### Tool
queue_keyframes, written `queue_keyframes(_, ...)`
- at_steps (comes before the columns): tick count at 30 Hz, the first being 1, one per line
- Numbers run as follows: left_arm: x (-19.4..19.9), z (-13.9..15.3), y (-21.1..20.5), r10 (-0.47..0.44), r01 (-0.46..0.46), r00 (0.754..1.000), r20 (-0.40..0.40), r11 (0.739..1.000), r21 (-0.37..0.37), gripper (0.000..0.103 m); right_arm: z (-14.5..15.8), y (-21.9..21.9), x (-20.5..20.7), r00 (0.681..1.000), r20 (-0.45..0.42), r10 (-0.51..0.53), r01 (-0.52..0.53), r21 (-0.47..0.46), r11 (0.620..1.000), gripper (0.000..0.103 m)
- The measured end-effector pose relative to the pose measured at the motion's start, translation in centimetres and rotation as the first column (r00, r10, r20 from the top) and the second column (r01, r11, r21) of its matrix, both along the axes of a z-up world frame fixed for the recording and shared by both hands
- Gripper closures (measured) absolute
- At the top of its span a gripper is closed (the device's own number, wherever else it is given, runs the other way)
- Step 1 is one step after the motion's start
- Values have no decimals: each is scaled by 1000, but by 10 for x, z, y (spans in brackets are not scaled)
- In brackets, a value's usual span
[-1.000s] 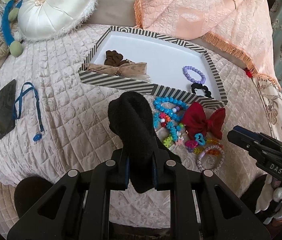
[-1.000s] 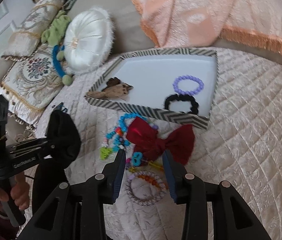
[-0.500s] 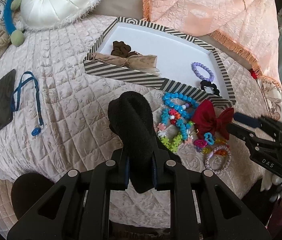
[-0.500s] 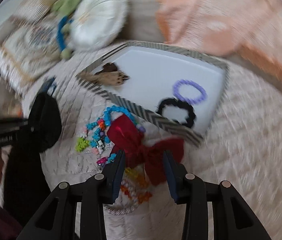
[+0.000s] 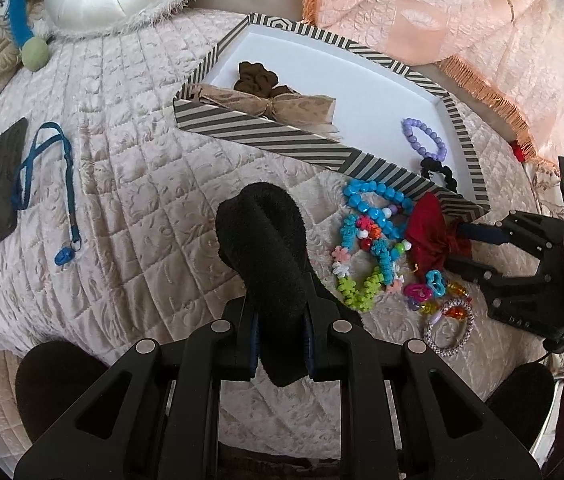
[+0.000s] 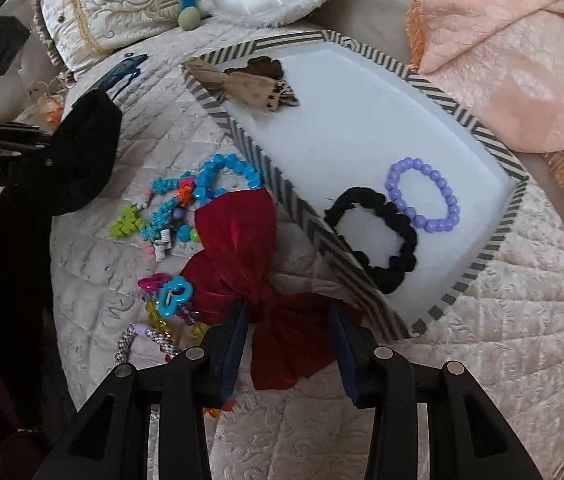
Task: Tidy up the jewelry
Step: 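Grasp the red velvet bow with the right tool and lift it, then carry the red velvet bow over the tray with the right tool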
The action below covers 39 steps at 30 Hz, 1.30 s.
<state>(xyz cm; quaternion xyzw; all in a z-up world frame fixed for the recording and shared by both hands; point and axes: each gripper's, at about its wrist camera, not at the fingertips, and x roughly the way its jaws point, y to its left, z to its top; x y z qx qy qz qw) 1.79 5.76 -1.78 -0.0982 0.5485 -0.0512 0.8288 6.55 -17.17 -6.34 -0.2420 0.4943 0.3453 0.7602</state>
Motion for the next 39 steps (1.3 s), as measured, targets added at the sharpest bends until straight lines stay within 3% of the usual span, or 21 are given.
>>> queue_keyframes(3, 1, -1, -1, -3, 3, 1000, -6, 1000, -4, 87, -8, 5, -8, 1000, 27, 2, -2, -19, 1000, 65)
queue_keyframes(6, -1, 2, -1, -4, 4, 1000, 1, 1000, -7, 87, -2, 1, -12, 999, 25, -47, 46, 39, 998, 84)
queue_keyframes(12, -4, 11, 1, 2, -2, 1000, 26, 1000, -16, 87, 19, -13, -30, 989, 56, -139, 131, 132, 983, 93)
queue_keyframes(23, -6, 30, -1, -1, 2, 997, 72, 1000, -14, 87, 58, -22, -51, 950, 94, -298, 260, 293, 920, 93)
queue_keyframes(39, 5, 52, -9, -31, 30, 991, 129, 999, 13, 87, 76, -22, -51, 916, 131, -380, 324, 319, 891, 93)
